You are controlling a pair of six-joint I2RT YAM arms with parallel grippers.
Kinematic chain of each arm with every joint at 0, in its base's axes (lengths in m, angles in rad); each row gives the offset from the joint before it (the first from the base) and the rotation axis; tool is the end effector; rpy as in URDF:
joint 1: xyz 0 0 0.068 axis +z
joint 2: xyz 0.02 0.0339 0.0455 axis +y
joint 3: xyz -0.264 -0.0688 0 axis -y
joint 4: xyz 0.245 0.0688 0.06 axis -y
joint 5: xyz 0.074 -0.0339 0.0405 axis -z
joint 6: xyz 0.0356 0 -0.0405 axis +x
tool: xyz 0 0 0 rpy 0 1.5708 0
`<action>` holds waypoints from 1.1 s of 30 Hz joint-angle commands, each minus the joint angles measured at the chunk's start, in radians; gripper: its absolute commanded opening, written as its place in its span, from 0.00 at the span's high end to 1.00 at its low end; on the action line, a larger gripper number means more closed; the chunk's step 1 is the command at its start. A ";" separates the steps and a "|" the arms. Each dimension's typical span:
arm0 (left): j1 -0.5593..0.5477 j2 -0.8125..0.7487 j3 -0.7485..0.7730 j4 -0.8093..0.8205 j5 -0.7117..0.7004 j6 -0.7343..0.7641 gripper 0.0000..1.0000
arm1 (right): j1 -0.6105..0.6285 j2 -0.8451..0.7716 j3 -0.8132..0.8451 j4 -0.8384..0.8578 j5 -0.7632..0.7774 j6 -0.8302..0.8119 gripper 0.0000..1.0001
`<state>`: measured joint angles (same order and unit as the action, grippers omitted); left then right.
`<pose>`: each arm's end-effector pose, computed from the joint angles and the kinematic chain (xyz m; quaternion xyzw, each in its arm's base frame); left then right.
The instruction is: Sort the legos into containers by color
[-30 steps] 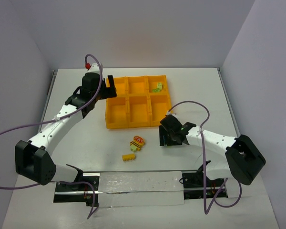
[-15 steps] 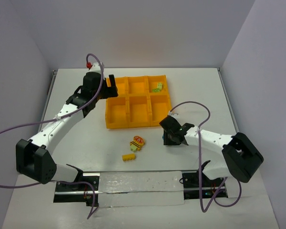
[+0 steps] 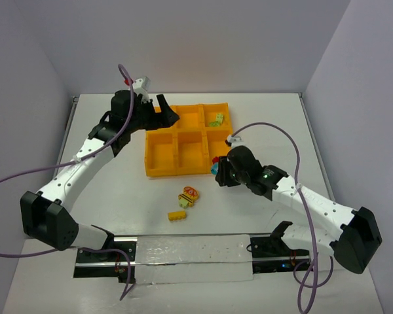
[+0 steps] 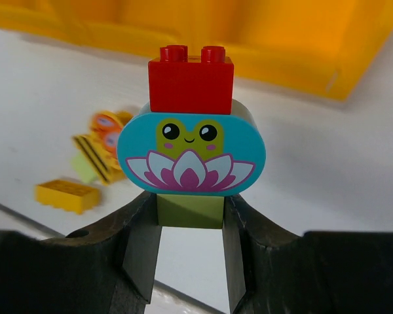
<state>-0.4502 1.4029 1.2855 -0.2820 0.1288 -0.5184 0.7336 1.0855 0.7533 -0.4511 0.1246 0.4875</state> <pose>0.2924 -0.1464 0.3622 0.0072 0.8323 -0.3043 0.4632 0.1704 0.1477 0.2467 -0.0894 0.9176 0.1724 0.3467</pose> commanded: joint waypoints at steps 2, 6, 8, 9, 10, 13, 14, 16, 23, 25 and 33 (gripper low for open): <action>-0.005 0.019 0.035 0.109 0.361 -0.147 0.03 | 0.010 0.024 0.126 0.059 -0.017 -0.099 0.89; -0.007 0.051 -0.039 0.227 0.547 -0.275 0.03 | 0.009 0.087 0.194 0.083 -0.042 -0.110 0.93; -0.012 0.069 -0.085 0.284 0.584 -0.311 0.03 | 0.010 0.102 0.208 0.097 -0.063 -0.109 0.93; -0.017 0.075 -0.103 0.305 0.603 -0.323 0.03 | 0.010 0.104 0.209 0.104 -0.073 -0.108 0.93; -0.024 0.080 -0.118 0.330 0.619 -0.333 0.03 | 0.010 0.105 0.210 0.109 -0.081 -0.107 0.93; -0.072 0.106 -0.127 0.341 0.643 -0.316 0.03 | 0.010 0.113 0.218 0.111 -0.094 -0.107 0.93; -0.079 0.124 -0.123 0.327 0.646 -0.304 0.03 | 0.010 0.114 0.218 0.112 -0.097 -0.107 0.93; -0.097 0.154 -0.125 0.319 0.653 -0.306 0.03 | 0.010 0.109 0.215 0.118 -0.099 -0.106 0.93; -0.130 0.224 -0.160 0.409 0.703 -0.354 0.05 | 0.012 0.100 0.219 0.115 -0.108 -0.104 0.93; -0.133 0.239 -0.162 0.417 0.703 -0.357 0.06 | 0.010 0.099 0.218 0.115 -0.108 -0.104 0.93; -0.144 0.262 -0.168 0.424 0.728 -0.356 0.28 | 0.010 0.090 0.223 0.108 -0.078 -0.106 0.93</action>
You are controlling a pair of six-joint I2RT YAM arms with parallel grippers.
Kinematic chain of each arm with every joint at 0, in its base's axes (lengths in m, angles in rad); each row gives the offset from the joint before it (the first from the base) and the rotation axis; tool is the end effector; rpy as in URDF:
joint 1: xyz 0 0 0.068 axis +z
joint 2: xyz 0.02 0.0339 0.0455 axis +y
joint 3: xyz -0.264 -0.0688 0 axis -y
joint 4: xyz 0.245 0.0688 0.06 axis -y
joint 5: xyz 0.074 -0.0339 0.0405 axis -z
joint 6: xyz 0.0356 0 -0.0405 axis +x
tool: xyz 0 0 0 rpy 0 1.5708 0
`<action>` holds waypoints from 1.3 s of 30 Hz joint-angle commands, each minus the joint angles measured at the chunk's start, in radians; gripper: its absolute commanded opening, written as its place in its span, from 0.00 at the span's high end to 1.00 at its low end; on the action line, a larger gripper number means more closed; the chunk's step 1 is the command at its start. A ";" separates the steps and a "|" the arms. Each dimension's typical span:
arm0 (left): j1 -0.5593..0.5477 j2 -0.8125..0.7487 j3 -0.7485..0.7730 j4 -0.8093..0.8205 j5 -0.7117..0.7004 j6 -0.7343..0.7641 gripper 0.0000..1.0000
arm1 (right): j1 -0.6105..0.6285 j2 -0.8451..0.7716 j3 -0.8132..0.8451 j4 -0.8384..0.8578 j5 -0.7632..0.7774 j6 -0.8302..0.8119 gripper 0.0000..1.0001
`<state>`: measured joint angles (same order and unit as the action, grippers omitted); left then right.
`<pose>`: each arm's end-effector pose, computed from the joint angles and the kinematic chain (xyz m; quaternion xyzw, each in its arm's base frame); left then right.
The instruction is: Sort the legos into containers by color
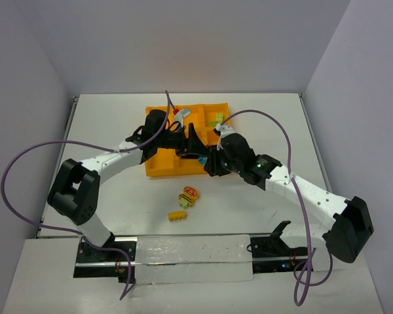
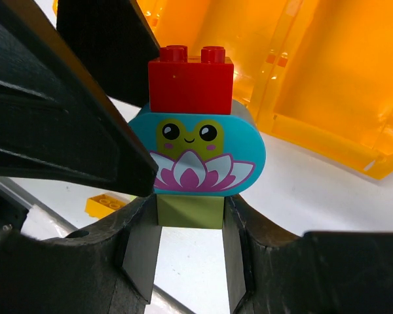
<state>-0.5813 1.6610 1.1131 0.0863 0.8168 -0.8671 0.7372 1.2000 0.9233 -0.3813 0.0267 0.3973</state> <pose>0.2969 -0.2261 0.2562 0.0959 0.8020 -0.5731 0.1383 0.1954 0.1762 0.2833 -0.1460 0.8856 0.2267 0.3781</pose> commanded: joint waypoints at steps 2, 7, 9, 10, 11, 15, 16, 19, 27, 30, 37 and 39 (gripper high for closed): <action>-0.014 0.006 0.006 0.048 0.041 -0.002 0.33 | 0.008 -0.022 0.058 0.032 0.029 -0.017 0.93; -0.015 0.015 0.014 0.030 0.050 0.012 0.42 | 0.007 -0.025 0.063 0.031 0.047 -0.020 0.93; -0.017 0.019 0.019 0.023 0.051 0.017 0.54 | 0.007 -0.024 0.068 0.027 0.053 -0.022 0.93; -0.017 0.019 0.021 0.023 0.051 0.016 0.59 | 0.007 -0.025 0.069 0.027 0.055 -0.023 0.93; -0.017 0.021 0.026 0.024 0.051 0.014 0.69 | 0.007 -0.028 0.071 0.026 0.056 -0.023 0.93; -0.017 0.028 0.051 -0.004 0.042 0.028 1.00 | 0.007 -0.044 0.056 0.030 0.053 -0.024 0.99; -0.017 0.029 0.059 -0.015 0.036 0.034 1.00 | 0.007 -0.049 0.051 0.030 0.054 -0.025 1.00; -0.013 0.018 0.077 -0.034 0.012 0.043 1.00 | 0.007 -0.061 0.029 0.026 0.060 -0.035 1.00; 0.031 -0.017 0.100 -0.011 -0.027 -0.015 1.00 | 0.008 -0.114 -0.058 0.050 0.064 -0.074 1.00; 0.044 -0.027 0.099 0.004 -0.041 -0.035 1.00 | 0.010 -0.120 -0.075 0.045 0.082 -0.092 1.00; 0.050 -0.034 0.083 0.100 -0.049 -0.150 1.00 | 0.036 -0.112 -0.107 0.055 0.194 -0.113 1.00; 0.052 -0.044 0.084 0.077 -0.076 -0.138 1.00 | 0.036 -0.108 -0.100 0.052 0.213 -0.105 1.00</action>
<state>-0.5253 1.6696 1.1656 0.1037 0.7679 -0.9615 0.7637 1.1020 0.8265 -0.3514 0.1676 0.3057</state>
